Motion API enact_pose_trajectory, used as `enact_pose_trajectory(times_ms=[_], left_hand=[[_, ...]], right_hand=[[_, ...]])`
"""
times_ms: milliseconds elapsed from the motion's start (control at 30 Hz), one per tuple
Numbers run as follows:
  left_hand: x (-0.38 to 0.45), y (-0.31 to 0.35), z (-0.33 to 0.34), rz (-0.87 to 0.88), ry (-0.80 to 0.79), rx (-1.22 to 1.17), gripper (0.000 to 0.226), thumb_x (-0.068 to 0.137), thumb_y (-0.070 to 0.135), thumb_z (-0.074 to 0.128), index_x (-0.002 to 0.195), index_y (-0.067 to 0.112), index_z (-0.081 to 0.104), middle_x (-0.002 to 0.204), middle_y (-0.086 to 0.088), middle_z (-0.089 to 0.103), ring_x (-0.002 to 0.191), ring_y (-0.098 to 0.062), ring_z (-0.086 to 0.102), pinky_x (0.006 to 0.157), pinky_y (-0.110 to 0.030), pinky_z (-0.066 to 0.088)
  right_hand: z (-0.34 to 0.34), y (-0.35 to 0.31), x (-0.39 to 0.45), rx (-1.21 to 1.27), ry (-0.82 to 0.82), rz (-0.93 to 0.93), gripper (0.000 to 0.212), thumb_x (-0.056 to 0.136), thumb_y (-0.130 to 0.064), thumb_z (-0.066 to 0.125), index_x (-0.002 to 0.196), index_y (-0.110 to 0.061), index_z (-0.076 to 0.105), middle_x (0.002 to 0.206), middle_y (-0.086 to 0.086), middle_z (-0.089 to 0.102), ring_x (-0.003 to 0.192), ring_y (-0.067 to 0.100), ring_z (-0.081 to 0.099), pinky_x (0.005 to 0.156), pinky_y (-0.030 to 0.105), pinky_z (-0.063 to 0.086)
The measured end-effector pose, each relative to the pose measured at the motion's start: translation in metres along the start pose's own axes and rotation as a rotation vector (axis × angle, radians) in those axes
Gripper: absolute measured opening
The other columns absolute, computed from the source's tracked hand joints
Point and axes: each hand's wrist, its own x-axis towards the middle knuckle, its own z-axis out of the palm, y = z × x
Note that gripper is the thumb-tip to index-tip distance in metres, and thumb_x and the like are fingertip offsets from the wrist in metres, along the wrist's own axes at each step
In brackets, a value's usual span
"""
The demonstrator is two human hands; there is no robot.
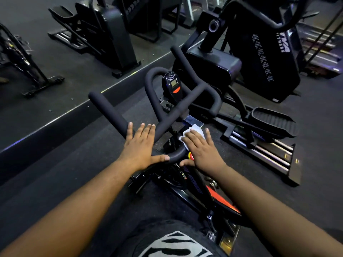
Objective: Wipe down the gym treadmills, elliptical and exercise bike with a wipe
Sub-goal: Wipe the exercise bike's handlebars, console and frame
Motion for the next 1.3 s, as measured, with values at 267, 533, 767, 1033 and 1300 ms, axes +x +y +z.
enact_pose_trajectory(times_ms=[267, 533, 767, 1033, 1300], left_hand=[[0.004, -0.002, 0.005, -0.005, 0.000, -0.013, 0.138, 0.061, 0.104, 0.005, 0.161, 0.010, -0.008, 0.171, -0.006, 0.004, 0.158, -0.023, -0.005, 0.120, -0.060, -0.020], [0.005, -0.003, -0.001, 0.004, -0.046, -0.025, 0.136, 0.064, 0.102, 0.018, 0.161, 0.011, -0.011, 0.172, -0.005, 0.001, 0.158, -0.022, -0.008, 0.120, -0.060, -0.018], [0.005, -0.003, 0.002, 0.005, -0.032, -0.061, 0.136, 0.065, 0.102, 0.023, 0.161, 0.012, -0.011, 0.172, -0.005, 0.001, 0.158, -0.021, -0.009, 0.119, -0.057, -0.023], [-0.002, -0.006, 0.001, 0.039, 0.010, -0.011, 0.133, 0.066, 0.103, 0.009, 0.162, 0.013, -0.009, 0.172, -0.004, 0.000, 0.158, -0.020, -0.009, 0.122, -0.055, -0.019], [-0.021, -0.020, 0.015, 0.067, 0.026, 0.036, 0.119, 0.072, 0.093, -0.006, 0.161, 0.014, -0.015, 0.172, -0.003, 0.000, 0.155, -0.018, -0.019, 0.124, -0.051, -0.017]], right_hand=[[0.018, -0.022, -0.035, 0.071, 0.318, -0.156, 0.067, 0.105, -0.061, 0.032, 0.149, -0.014, 0.050, 0.154, 0.007, 0.049, 0.146, 0.025, 0.040, 0.120, 0.060, 0.023], [-0.010, -0.012, 0.049, 0.006, 0.110, -0.289, 0.078, 0.080, -0.084, 0.034, 0.084, -0.016, 0.072, 0.076, 0.002, 0.066, 0.080, 0.027, 0.067, 0.097, 0.042, 0.045], [0.012, -0.005, -0.019, 0.083, 0.289, -0.292, 0.090, 0.090, -0.078, 0.035, 0.148, -0.010, 0.047, 0.148, 0.011, 0.052, 0.141, 0.031, 0.045, 0.119, 0.053, 0.031], [-0.011, -0.018, 0.034, 0.019, 0.065, -0.248, 0.090, 0.073, -0.091, 0.033, 0.099, -0.014, 0.072, 0.095, 0.005, 0.070, 0.096, 0.029, 0.065, 0.103, 0.041, 0.034], [0.000, -0.053, 0.005, 0.099, 0.101, -0.193, 0.098, 0.078, -0.089, 0.036, 0.121, -0.006, 0.066, 0.115, 0.011, 0.067, 0.117, 0.030, 0.061, 0.114, 0.049, 0.037]])
